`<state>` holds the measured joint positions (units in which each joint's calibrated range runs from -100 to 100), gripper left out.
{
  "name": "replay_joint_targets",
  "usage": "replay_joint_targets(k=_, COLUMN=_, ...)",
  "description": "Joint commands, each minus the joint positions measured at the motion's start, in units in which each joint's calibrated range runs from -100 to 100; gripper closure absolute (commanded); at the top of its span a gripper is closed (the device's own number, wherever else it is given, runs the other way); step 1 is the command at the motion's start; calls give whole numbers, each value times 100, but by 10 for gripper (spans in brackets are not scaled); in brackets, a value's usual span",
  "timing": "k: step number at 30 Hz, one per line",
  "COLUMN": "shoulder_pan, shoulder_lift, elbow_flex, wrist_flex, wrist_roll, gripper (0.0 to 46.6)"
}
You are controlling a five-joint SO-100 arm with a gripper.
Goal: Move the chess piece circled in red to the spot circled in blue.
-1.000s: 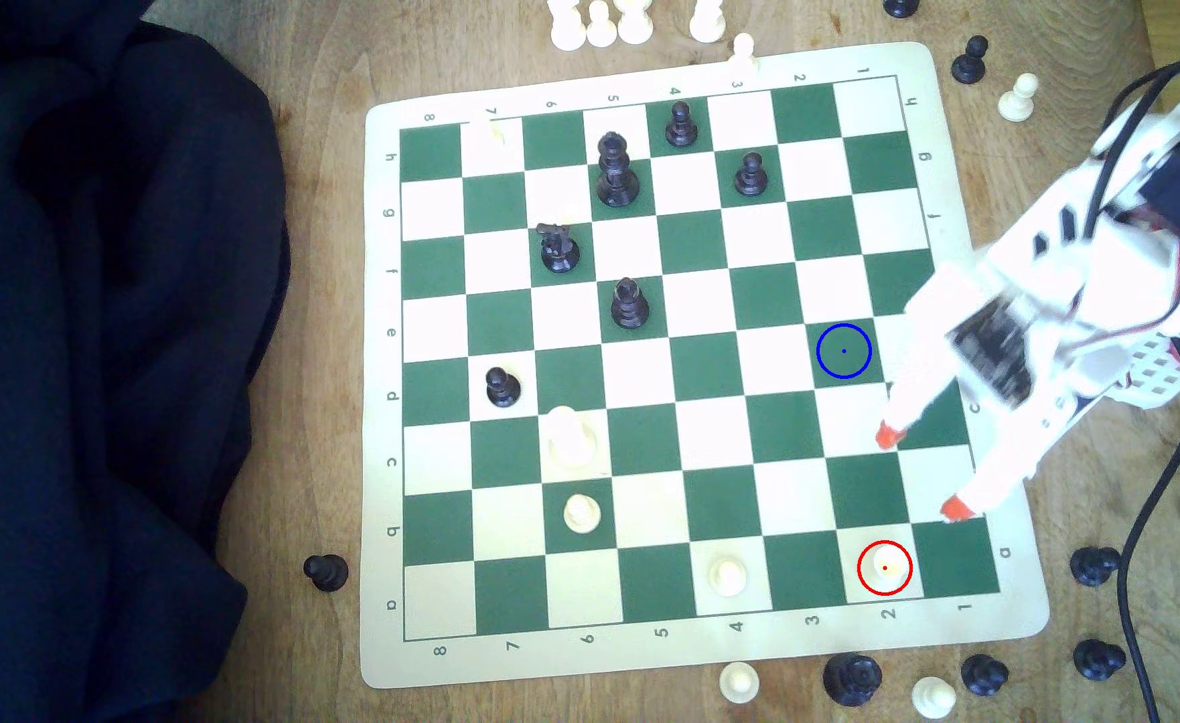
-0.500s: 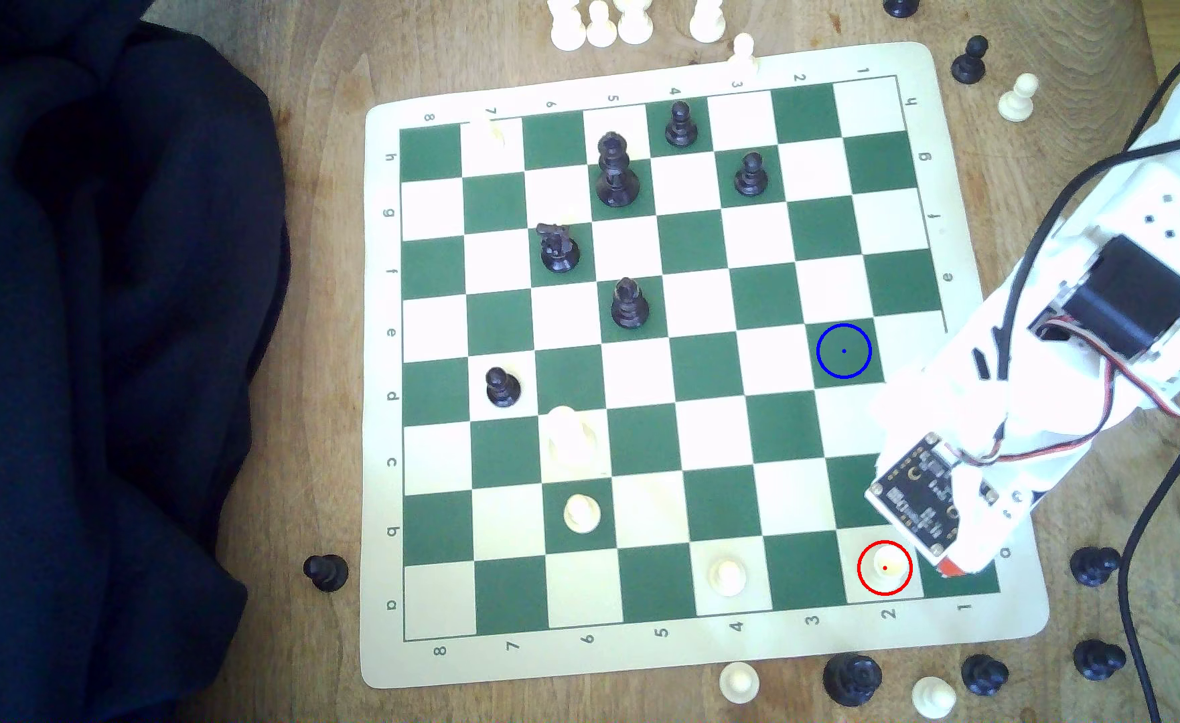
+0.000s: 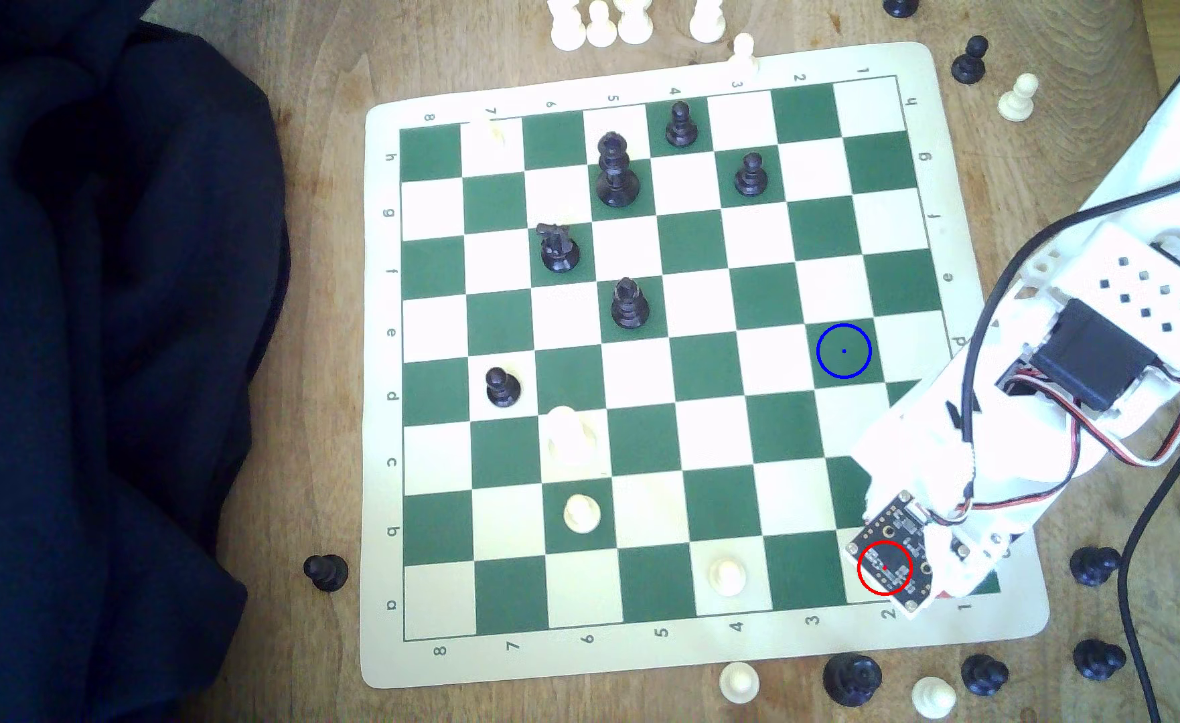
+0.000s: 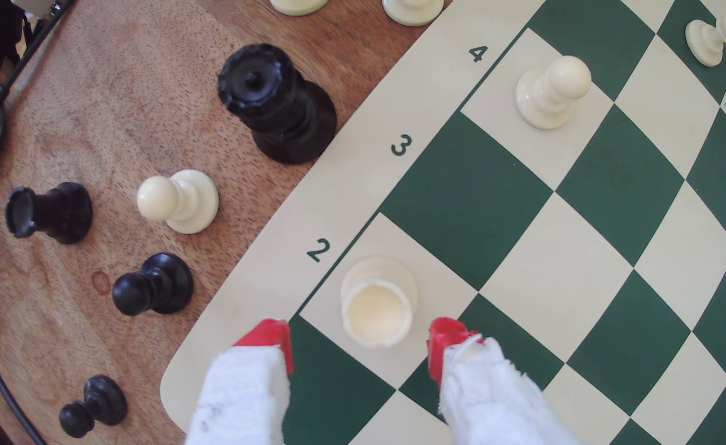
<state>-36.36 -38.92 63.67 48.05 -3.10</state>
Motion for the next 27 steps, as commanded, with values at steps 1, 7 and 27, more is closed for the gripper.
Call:
replay_joint_targets(k=1, shoulder_pan=73, shoulder_lift=174, elbow_flex=-184, wrist_flex=-210, wrist_roll=24, gripper=291)
replay_joint_targets(k=7, shoulder_pan=73, shoulder_lift=369, elbow_flex=-274, wrist_flex=-325, wrist_roll=5, gripper=333)
replay_joint_targets(k=27, shoulder_pan=-44, shoulder_lift=428, elbow_flex=-438, wrist_flex=-472, wrist_roll=-93, gripper=357)
